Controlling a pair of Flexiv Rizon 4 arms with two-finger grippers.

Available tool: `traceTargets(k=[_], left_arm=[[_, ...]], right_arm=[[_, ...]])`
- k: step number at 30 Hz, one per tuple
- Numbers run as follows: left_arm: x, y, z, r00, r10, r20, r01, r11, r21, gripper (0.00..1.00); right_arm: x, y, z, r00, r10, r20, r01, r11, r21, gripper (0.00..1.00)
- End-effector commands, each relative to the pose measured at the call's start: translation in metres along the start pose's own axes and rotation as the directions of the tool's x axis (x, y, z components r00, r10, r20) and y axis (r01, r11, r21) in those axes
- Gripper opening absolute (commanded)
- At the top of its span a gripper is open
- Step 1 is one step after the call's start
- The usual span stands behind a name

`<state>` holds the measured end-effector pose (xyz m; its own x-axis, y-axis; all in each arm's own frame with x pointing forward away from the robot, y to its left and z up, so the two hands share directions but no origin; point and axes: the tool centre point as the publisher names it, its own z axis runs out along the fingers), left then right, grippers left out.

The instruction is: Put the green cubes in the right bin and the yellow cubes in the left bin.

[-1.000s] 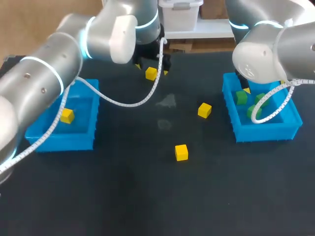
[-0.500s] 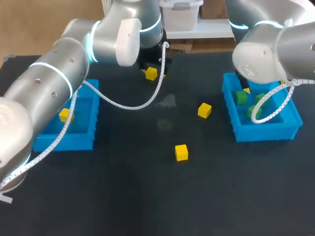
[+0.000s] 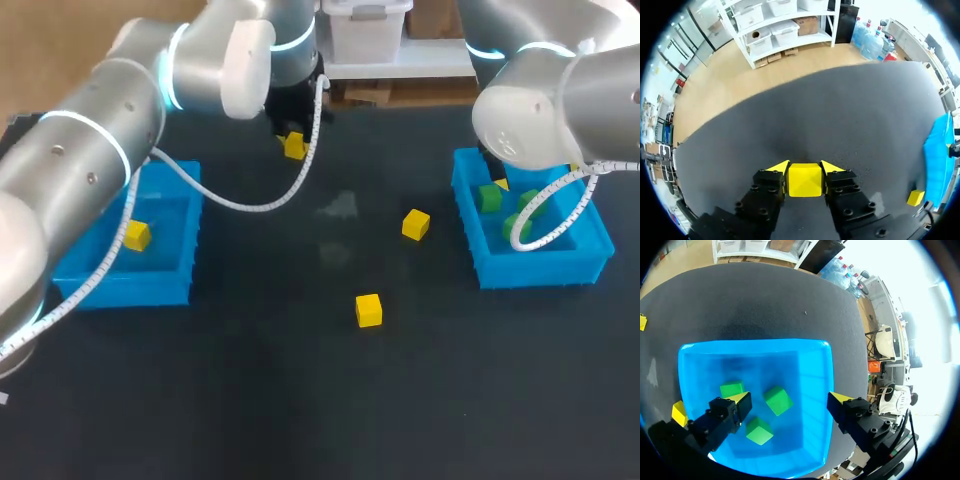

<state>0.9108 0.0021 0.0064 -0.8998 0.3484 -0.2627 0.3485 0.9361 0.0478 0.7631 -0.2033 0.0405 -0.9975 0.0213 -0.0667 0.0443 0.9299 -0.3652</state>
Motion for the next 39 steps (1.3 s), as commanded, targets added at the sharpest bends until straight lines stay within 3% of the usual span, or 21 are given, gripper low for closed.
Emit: traceTargets(k=[1, 11, 24, 31, 39], left_arm=[[0.011, 0.008, -0.034, 0.999, -0.004, 0.049, 0.005, 1.0, -0.012, 0.0], [0.033, 0.029, -0.104, 0.988, -0.028, 0.155, 0.032, 0.999, -0.023, 0.0], [0.114, 0.052, -0.165, 0.981, -0.074, 0.178, 0.083, 0.996, -0.044, 0.0], [0.157, 0.065, -0.179, 0.979, -0.132, 0.157, 0.143, 0.988, -0.063, 0.0], [0.199, 0.073, -0.174, 0.971, -0.207, 0.117, 0.216, 0.974, -0.068, 0.0]], right_arm=[[0.002, -0.001, 0.0, 1.0, 0.0, 0.003, 0.0, 1.0, -0.002, 1.0], [0.002, -0.001, 0.0, 1.0, 0.0, 0.003, 0.0, 1.0, -0.002, 1.0], [0.002, -0.001, 0.0, 1.0, 0.0, 0.003, 0.0, 1.0, -0.002, 1.0], [0.002, -0.001, 0.0, 1.0, 0.0, 0.003, 0.0, 1.0, -0.002, 1.0], [0.002, -0.001, 0.0, 1.0, 0.0, 0.003, 0.0, 1.0, -0.002, 1.0]])
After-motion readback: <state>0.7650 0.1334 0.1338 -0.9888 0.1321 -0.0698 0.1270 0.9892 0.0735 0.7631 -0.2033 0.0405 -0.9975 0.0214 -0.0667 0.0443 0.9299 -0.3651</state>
